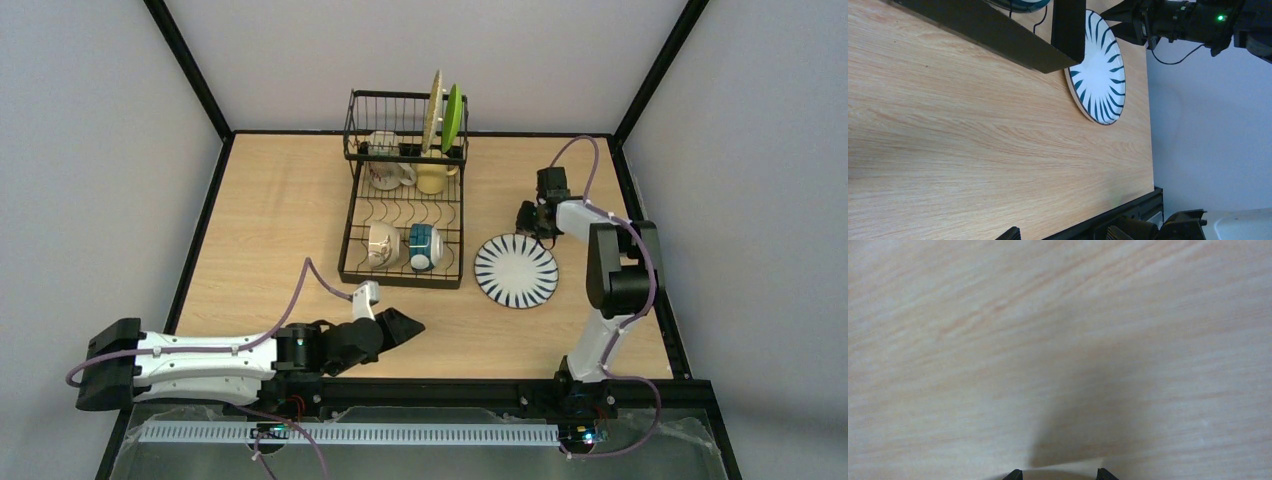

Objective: Load the mixed dishes into the dish rack
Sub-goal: Move the plate to the center of the board.

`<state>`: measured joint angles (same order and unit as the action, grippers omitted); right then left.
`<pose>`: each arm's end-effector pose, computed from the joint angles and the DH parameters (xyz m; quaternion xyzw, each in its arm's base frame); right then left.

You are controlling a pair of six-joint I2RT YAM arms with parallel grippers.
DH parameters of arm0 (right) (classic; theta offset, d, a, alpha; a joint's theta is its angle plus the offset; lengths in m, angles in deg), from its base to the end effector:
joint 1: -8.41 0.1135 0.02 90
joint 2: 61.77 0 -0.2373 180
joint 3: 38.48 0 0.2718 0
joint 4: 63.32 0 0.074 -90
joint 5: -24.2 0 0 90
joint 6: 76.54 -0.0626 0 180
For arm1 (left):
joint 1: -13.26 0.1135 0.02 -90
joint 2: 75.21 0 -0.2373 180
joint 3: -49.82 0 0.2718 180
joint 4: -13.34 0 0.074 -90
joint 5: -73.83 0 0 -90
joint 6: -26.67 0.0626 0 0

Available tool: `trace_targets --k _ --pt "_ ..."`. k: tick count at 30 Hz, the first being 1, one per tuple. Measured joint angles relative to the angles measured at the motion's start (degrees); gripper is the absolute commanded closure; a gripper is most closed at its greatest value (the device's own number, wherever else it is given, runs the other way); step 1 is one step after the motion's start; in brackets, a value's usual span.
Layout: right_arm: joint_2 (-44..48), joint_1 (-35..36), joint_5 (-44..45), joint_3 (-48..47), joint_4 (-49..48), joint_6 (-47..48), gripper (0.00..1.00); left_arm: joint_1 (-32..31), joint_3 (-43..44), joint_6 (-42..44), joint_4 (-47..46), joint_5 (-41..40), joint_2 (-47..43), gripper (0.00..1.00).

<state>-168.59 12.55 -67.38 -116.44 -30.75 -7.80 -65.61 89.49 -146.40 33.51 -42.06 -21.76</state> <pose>0.3909 0.0300 0.0895 0.1409 0.9587 0.0673 0.2377 0.0752 -0.2408 0.1666 -0.1367 0.8559 -0.4212 0.2672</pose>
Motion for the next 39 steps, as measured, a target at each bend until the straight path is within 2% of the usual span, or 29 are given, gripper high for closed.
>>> trace_targets --k 20,27,31,39 --pt "17.55 5.33 -0.57 18.75 3.17 -5.16 0.16 0.0 -0.63 -0.94 -3.06 4.42 7.52 0.01" --pt "23.39 5.38 -1.18 21.7 5.03 -6.64 0.16 0.0 -0.24 0.2 -8.59 8.52 16.2 0.01" --pt "25.24 5.38 -1.57 21.81 5.9 -7.1 0.16 0.0 2.95 1.7 -11.47 10.75 23.06 0.01" --pt "28.44 5.38 -1.09 21.79 8.63 -7.61 0.16 0.04 6.54 3.43 -22.38 14.19 32.65 0.01"
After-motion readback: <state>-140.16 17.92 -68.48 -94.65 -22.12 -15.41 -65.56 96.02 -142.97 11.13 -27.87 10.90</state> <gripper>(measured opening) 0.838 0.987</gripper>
